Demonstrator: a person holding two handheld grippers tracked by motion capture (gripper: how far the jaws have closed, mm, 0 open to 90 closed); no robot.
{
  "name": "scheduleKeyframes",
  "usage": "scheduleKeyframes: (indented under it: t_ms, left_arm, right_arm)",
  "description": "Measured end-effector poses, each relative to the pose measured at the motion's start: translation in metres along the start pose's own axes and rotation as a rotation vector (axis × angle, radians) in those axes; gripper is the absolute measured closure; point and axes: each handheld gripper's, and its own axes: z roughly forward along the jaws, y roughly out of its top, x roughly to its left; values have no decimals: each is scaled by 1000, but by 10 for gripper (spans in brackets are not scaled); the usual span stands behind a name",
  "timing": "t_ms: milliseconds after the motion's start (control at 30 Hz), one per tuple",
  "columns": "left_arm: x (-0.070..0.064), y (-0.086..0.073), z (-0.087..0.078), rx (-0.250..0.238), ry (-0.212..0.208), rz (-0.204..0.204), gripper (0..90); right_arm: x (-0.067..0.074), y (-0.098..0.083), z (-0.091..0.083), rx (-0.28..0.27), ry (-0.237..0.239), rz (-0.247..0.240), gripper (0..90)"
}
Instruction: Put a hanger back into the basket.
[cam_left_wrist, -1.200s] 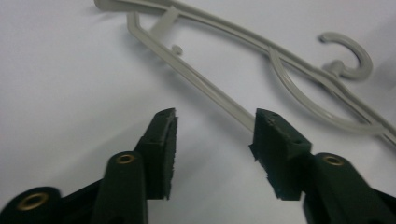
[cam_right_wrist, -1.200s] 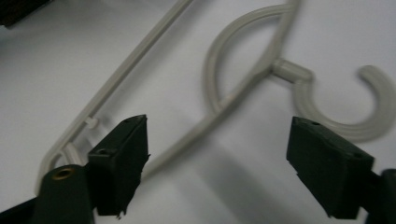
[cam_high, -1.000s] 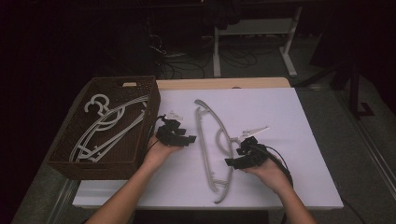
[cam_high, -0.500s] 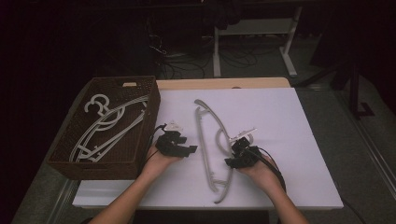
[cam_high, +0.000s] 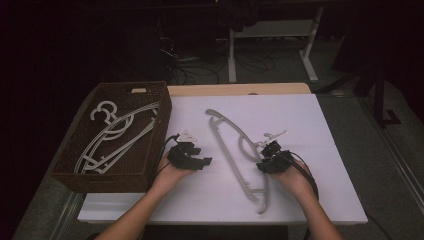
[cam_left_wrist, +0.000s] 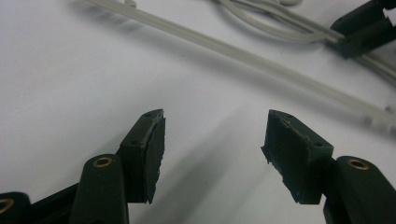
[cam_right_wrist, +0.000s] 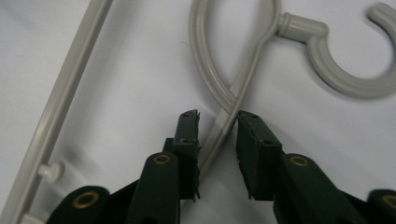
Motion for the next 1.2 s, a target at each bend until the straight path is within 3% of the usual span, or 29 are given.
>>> scheduleKeyframes:
  t_ms: [367,600,733,867,933,1033,1200]
  left_arm:
    - [-1,0,0,-1,0,4,378]
    - [-3,1,-3,-11,-5,10,378]
    - [-4,2,-3,-14,-8,13,378]
    - [-6,2,-4,-15,-12,17,378]
    - [-6,2,-4,-17,-13,18,378]
    - [-5,3,-5,-20,-14,18,378]
    - [-4,3,-7,-25,-18,13,378]
  right_arm:
    - [-42,-16,-13,-14,-32,24,794]
    - [-55,-18,-13,-36,7,17,811]
    - [-54,-14,-10,-44,34,-23,811]
    - [-45,1,-1,-45,81,-109,811]
    - [-43,4,1,-46,90,-118,811]
    - [-29,23,12,-46,132,-196,811]
    - [-15,35,22,-46,196,-254,810]
